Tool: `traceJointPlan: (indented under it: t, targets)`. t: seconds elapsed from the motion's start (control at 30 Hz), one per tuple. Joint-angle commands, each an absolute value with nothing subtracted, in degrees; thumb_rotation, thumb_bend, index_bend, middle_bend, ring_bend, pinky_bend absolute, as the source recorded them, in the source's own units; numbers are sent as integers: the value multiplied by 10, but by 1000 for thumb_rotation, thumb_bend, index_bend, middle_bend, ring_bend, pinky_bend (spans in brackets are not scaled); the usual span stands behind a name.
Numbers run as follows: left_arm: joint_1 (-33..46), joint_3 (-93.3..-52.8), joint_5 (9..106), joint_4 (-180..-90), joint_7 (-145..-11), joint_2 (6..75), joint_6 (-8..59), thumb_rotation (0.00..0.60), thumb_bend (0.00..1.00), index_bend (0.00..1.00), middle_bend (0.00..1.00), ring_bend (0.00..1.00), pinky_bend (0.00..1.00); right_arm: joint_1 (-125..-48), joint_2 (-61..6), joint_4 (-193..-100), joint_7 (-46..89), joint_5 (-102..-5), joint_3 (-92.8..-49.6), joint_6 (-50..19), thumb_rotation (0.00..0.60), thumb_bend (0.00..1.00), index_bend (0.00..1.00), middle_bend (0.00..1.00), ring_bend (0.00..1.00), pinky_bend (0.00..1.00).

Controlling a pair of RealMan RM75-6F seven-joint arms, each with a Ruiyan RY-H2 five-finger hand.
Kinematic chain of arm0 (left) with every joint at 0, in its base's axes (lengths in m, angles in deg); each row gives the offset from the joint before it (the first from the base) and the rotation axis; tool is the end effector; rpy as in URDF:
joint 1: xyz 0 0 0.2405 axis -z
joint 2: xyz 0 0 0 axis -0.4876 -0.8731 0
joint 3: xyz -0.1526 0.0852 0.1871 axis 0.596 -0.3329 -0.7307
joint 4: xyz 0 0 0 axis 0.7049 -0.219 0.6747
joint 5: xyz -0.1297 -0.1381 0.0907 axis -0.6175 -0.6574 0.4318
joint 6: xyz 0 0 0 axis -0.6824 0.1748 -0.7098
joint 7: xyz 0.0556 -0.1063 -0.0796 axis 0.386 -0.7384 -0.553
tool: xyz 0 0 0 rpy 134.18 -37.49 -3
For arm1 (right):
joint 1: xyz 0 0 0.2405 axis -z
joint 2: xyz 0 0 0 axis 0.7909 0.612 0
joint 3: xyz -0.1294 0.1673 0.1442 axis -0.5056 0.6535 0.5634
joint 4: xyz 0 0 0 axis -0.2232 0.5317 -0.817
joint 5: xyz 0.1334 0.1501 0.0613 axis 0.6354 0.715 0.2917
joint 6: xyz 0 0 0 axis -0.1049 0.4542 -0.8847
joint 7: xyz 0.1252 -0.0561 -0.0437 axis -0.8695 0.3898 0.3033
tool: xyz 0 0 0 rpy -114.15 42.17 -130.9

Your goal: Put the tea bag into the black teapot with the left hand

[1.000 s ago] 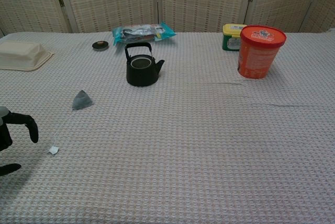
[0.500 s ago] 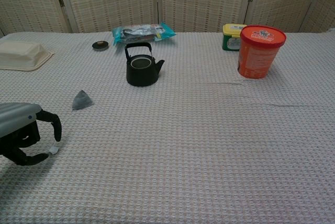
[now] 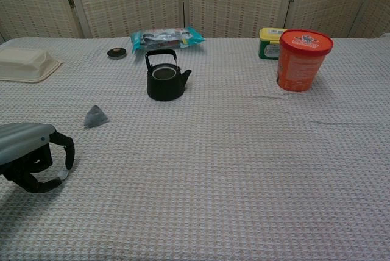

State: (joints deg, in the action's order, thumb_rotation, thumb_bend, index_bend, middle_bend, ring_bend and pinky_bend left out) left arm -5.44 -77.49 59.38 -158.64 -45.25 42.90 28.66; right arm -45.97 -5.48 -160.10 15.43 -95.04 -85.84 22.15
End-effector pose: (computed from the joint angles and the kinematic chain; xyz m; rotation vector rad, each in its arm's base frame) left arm -0.2231 0.2404 -0.0157 -1.8014 -1.0826 -0.6449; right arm -0.3038 -0.0897 0.1816 1.4664 -0.8400 1.0527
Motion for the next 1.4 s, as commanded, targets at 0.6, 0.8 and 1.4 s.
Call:
traceJointPlan:
  t: [0.6,0.8,1.4]
  targets:
    - [-39,-785,607,-1523,-520,445,299,600,354,570,1000,1000,1000,-459,-58,-1605,164,-945,-856,219,600,279,0,0,0,0]
    - [-35,-788,608,-1509,-534,450,305,600,368,595,1000,1000,1000,-459,-58,-1606,167,-944,-855,218,600,278,0,0,0,0]
    - [-32,-783,627,-1534,-545,420,280,600,445,636,1000,1000,1000,-463,-59,-1610,174,-943,-855,209,600,278,0,0,0,0]
